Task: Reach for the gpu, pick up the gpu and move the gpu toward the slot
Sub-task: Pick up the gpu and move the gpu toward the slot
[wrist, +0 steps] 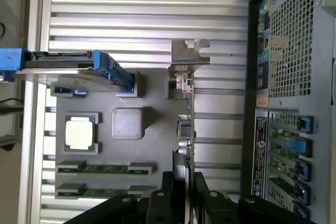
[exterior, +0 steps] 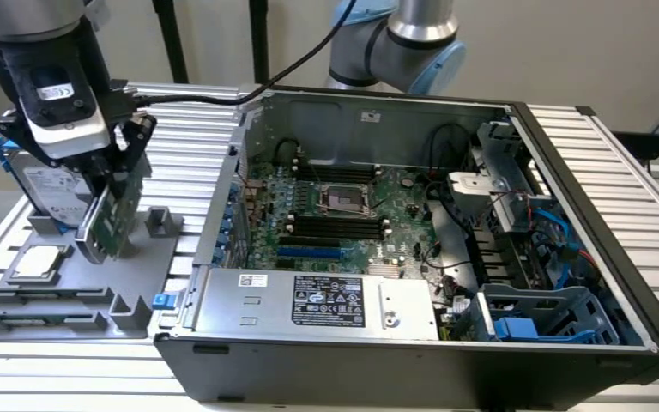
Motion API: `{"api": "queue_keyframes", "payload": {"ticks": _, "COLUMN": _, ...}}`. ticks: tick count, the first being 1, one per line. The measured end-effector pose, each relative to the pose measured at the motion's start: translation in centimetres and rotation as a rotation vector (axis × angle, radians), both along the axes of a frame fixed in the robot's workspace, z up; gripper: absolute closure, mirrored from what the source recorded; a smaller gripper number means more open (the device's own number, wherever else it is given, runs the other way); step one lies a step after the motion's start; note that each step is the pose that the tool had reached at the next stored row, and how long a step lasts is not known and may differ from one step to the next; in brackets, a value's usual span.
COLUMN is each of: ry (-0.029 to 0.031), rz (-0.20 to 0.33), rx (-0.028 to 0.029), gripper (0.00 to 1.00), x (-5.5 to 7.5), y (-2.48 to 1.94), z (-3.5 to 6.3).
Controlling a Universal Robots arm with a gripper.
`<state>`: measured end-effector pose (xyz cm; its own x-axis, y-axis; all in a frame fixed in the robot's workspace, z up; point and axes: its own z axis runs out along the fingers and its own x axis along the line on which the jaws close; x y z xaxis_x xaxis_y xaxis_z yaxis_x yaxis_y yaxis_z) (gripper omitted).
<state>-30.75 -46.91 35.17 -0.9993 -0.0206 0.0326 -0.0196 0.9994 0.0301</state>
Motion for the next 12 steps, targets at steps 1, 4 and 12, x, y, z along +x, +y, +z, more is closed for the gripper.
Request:
{"api": "queue_keyframes", "payload": {"ticks": 1, "ry": 0.0001, "rz": 0.000, "rx": -0.0001, "gripper": 0.73, "x": 0.1, "y": 0.00, "z": 0.46}}
{"api": "queue_keyframes", "payload": {"ticks": 4, "ry": 0.0004, "rz": 0.001, "rx": -0.0001, "gripper": 0.73, "x": 0.7, "y": 0.00, "z": 1.85}}
{"api": "queue_keyframes", "payload": {"ticks": 12, "ry": 0.0041, "rz": 0.005, "rx": 0.0055, "gripper": 0.73, "x": 3.7, "y": -0.09, "z": 5.48}}
